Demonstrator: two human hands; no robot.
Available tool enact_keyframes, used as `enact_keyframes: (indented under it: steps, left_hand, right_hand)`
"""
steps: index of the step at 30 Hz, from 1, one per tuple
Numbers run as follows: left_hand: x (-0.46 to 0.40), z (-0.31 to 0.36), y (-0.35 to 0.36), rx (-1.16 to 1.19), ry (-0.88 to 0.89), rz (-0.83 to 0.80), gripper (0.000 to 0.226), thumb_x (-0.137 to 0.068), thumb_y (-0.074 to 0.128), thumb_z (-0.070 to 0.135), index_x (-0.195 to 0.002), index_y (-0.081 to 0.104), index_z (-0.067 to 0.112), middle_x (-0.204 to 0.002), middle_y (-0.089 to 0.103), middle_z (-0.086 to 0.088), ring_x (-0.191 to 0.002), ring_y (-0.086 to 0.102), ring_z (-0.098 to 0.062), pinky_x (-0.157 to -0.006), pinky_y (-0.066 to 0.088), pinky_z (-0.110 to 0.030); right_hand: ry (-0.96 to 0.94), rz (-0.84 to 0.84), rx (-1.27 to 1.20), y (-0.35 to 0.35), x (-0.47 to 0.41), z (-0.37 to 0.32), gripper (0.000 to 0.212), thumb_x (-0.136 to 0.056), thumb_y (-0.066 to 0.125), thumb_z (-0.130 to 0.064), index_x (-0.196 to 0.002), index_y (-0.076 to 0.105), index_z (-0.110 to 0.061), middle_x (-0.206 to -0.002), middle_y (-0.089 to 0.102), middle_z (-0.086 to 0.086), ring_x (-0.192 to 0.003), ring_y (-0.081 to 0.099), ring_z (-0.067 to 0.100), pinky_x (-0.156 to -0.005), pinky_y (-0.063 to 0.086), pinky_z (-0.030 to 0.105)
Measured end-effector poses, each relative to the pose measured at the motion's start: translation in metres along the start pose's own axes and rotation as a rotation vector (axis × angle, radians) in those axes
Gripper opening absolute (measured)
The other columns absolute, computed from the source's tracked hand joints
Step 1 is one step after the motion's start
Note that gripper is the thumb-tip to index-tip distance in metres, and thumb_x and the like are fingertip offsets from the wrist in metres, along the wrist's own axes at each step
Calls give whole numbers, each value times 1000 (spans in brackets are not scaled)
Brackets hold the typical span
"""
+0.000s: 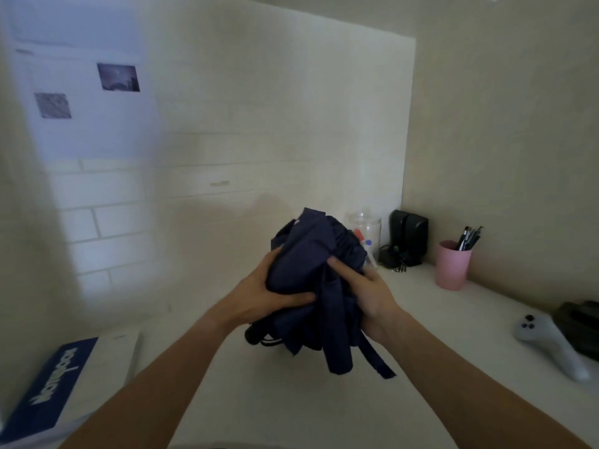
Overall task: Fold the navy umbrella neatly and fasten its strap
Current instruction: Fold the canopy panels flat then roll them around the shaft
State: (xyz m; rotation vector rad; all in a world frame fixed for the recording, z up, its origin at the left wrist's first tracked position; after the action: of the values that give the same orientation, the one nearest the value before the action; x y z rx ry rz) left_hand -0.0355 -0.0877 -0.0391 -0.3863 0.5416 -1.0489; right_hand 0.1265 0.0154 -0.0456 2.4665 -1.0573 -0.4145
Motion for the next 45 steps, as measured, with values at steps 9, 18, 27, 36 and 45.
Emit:
enact_keyframes:
  steps: [9,18,27,36,45]
  left_hand:
    - [-62,28,-7,-734,195,296,62,-88,65,57,-144,49,36,-130,66,-8,-116,64,-34,-90,55,-47]
    - [-101,-4,41,-943,135,233,60,-92,62,54,-145,44,33,-118,64,-13,-111,62,-34,-92,50,-50]
    - [-86,-45,89,-1029,111,101,78,-89,61,65,-155,31,37,-133,59,-13,-117,60,-34,-98,45,-48]
    - [44,-11,89,-641,562,148,46,-87,72,52,-124,64,27,-124,59,4,-114,57,-16,-97,50,-36]
    - [70,-60,115,-716,359,-31,34,-96,58,49,-122,67,28,-121,69,10,-107,64,-11,-92,55,-32]
  right_hand:
    - [204,141,196,-63,29,-4,43,-79,79,-46,-102,68,-11,-73,51,2,-47,27,11,-44,16,25]
    - [365,317,43,-96,86,57,22,-98,53,-1,-103,68,15,-64,57,9,-48,40,13,-35,34,19]
    - [590,122,125,-77,112,91,21,-99,55,-3,-103,67,14,-75,75,23,-61,68,31,-61,57,35]
    - [595,51,263,-80,141,89,27,-100,56,-8,-104,67,16,-84,75,28,-61,68,29,-53,55,28]
    - [-204,109,1578,-103,93,28,27,-85,72,-29,-111,68,-32,-104,71,-13,-92,65,12,-89,54,33]
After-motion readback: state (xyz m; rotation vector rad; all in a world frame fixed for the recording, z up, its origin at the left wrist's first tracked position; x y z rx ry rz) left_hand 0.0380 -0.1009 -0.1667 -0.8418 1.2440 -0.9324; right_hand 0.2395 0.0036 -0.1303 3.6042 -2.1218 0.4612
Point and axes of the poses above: each hand's wrist, its own x-axis away from the middle knuckle, its own y-axis out of the palm, z = x × y, the point moved 5 cm from there along -x, towards the middle knuckle
